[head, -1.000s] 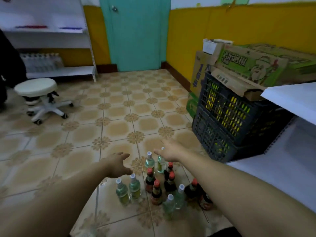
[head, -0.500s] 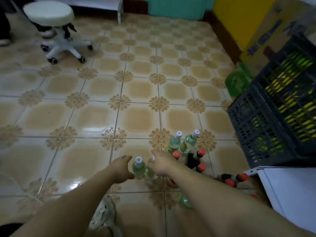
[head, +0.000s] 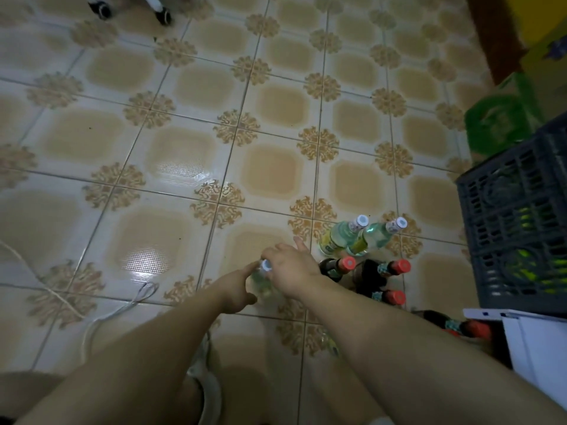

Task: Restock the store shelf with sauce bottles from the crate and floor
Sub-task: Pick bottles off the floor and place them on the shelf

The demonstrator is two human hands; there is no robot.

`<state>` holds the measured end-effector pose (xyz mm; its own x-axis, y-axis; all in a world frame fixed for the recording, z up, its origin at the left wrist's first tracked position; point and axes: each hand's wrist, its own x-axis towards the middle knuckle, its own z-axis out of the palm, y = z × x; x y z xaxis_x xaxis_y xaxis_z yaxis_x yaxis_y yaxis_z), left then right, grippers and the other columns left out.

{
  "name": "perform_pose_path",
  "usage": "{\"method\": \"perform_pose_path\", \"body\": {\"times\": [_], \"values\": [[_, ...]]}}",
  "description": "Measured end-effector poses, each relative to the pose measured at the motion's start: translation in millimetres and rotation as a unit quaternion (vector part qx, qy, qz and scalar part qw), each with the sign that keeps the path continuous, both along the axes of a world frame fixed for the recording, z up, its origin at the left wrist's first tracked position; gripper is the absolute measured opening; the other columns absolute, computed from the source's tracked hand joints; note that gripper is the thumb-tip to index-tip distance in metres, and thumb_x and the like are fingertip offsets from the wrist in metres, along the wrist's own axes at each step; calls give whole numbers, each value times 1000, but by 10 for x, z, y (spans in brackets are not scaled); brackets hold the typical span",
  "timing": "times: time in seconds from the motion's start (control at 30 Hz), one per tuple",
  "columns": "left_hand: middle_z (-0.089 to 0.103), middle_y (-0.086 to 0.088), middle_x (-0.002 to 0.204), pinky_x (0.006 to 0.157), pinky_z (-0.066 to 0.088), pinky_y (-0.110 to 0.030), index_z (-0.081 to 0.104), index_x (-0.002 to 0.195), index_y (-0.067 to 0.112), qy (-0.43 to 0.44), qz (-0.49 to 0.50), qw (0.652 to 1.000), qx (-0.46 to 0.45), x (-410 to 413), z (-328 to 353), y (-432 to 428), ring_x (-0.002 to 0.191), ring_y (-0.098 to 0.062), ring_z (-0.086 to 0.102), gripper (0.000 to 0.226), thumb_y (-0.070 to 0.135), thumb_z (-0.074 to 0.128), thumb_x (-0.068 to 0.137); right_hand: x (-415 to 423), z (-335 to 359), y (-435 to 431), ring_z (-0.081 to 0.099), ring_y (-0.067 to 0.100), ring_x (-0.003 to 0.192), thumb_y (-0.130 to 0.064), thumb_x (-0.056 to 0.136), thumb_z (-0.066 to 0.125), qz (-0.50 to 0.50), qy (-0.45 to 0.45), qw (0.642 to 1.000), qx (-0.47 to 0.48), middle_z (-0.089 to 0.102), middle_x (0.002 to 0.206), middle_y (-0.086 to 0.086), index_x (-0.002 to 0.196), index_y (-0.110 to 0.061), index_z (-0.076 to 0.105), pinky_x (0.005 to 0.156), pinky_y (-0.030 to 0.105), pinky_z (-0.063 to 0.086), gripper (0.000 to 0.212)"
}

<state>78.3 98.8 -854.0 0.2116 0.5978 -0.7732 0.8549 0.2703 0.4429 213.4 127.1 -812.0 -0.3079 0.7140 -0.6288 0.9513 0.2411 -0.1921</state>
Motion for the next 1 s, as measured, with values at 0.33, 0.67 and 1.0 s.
{"method": "perform_pose_path", "body": {"times": [0.33, 0.67, 1.0], "values": [[41, -9, 146, 96, 39, -30, 12, 152, 17, -78, 34, 994, 71, -76, 628, -45, 124, -26, 47, 98, 17, 77, 77, 71, 849, -264, 43, 28, 129, -28, 103, 39, -161, 196, 964, 79, 39, 148, 5, 143, -19, 36, 100, 36, 36, 41], [62, -9, 102, 59, 53, -17, 46, 128, 18, -330, 148, 916, 175, 105, 2265, -371, 83, -13, 62, 62, -2, 73, 76, 205, 2723, -633, 55, 16, 105, -34, 99, 47, -340, 420, 765, 349, 58, 115, -2, 141, -19, 41, 81, 26, 39, 45], [67, -7, 98, 69, 56, -28, 50, 126, 26, -512, 71, 836, 183, 957, 3818, -1111, 84, -18, 67, 57, 4, 72, 78, 1103, 4219, -1495, 66, 19, 88, -46, 81, 64, -387, 453, 703, 388, 68, 97, -2, 99, -23, 62, 82, 41, 56, 30]]}}
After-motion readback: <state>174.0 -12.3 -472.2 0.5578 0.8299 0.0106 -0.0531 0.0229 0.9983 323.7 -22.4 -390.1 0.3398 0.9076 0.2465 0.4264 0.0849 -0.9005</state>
